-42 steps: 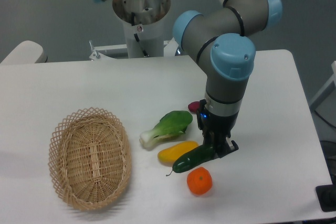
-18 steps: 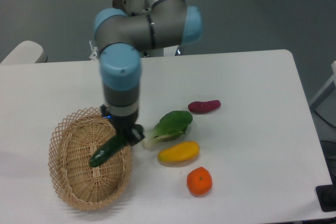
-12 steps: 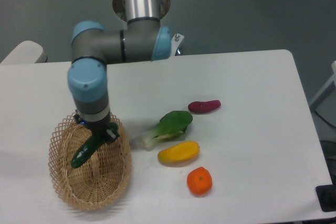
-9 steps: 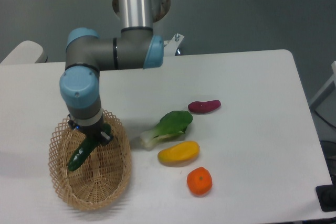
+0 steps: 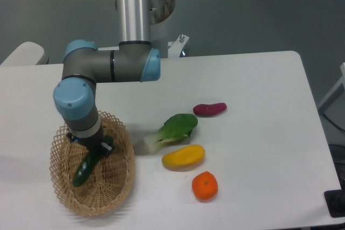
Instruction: Place the cucumber in the basket
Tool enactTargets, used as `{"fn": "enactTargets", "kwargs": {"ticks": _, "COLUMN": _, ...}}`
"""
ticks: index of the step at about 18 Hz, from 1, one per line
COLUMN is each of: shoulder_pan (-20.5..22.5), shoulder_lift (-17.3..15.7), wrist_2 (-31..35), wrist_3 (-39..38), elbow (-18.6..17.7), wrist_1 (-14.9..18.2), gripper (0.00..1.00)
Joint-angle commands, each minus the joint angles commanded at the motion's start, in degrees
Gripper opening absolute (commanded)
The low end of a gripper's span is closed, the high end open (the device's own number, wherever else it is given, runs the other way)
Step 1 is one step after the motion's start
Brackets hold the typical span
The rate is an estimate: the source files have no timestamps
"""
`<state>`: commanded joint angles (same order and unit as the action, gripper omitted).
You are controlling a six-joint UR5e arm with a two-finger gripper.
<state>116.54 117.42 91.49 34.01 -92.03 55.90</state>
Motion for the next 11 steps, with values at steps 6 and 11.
{"fn": "enactTargets", "kwargs": {"ticks": 6, "shoulder_pan": 2.01, "shoulder_lift": -0.62, "wrist_2": 0.00, "wrist_3": -0.09, "elbow": 5.36, "wrist_1": 0.09, "gripper": 1.00}}
{"fn": "enactTargets", "kwargs": {"ticks": 11, "shoulder_pan": 7.02, "shoulder_lift": -0.79, "wrist_2": -0.53, "wrist_3": -0.17, "elbow": 10.37, "wrist_1": 0.26, "gripper": 1.00}}
